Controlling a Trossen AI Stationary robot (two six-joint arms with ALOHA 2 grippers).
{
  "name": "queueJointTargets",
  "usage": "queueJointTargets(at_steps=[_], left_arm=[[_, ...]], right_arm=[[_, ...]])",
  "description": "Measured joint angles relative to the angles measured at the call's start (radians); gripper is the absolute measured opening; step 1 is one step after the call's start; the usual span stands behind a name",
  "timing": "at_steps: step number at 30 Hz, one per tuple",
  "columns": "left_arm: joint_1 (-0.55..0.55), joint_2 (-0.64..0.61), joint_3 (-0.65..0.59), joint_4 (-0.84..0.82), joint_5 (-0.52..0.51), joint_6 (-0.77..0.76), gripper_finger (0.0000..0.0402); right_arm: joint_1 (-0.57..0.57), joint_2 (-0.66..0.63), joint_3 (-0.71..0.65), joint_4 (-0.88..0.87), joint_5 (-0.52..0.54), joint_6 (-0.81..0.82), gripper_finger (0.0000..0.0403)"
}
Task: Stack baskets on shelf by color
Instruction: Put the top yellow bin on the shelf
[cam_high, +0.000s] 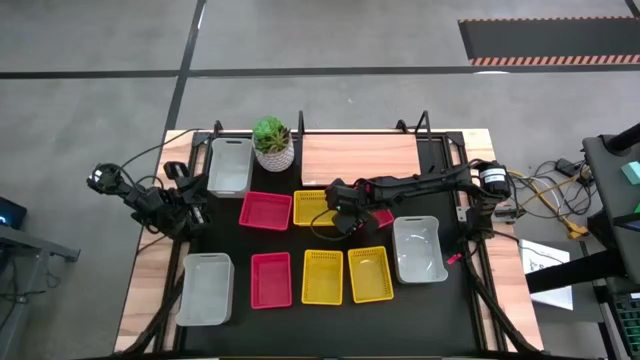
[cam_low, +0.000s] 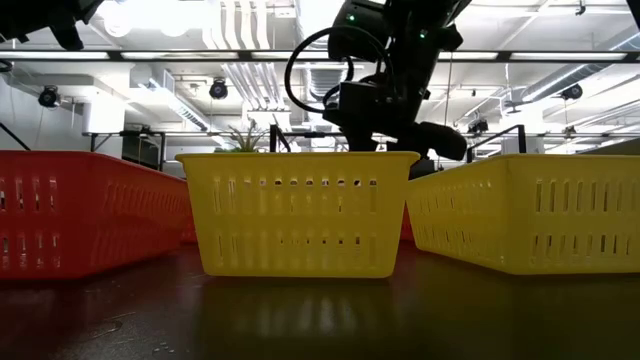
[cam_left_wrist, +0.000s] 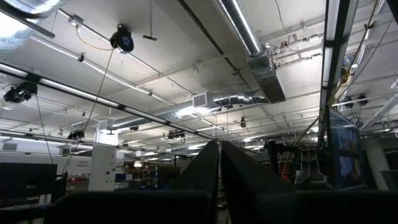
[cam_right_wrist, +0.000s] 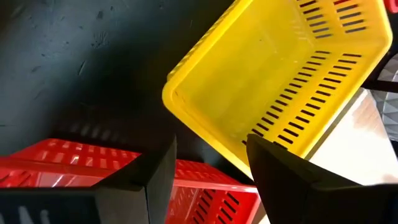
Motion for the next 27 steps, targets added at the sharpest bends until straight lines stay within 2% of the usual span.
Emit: queueJointTargets(at_steps=[14,21,27], left_arm=[[0.000,0.000,0.000,0.000,-0.008,0.000,0.0002],[0.000,0.000,0.000,0.000,-0.008,0.000,0.0002],[0.000,0.000,0.000,0.000,-0.008,0.000,0.0002]], right_arm=[[0.000,0.114,0.023,0.021,-0.053,-0.011,0.0183],[0.000,0.124,0.051,0.025,-0.079,-0.018,0.0154],[0.005,0.123,0.076,0.015,-0.081,0.014,0.0113]])
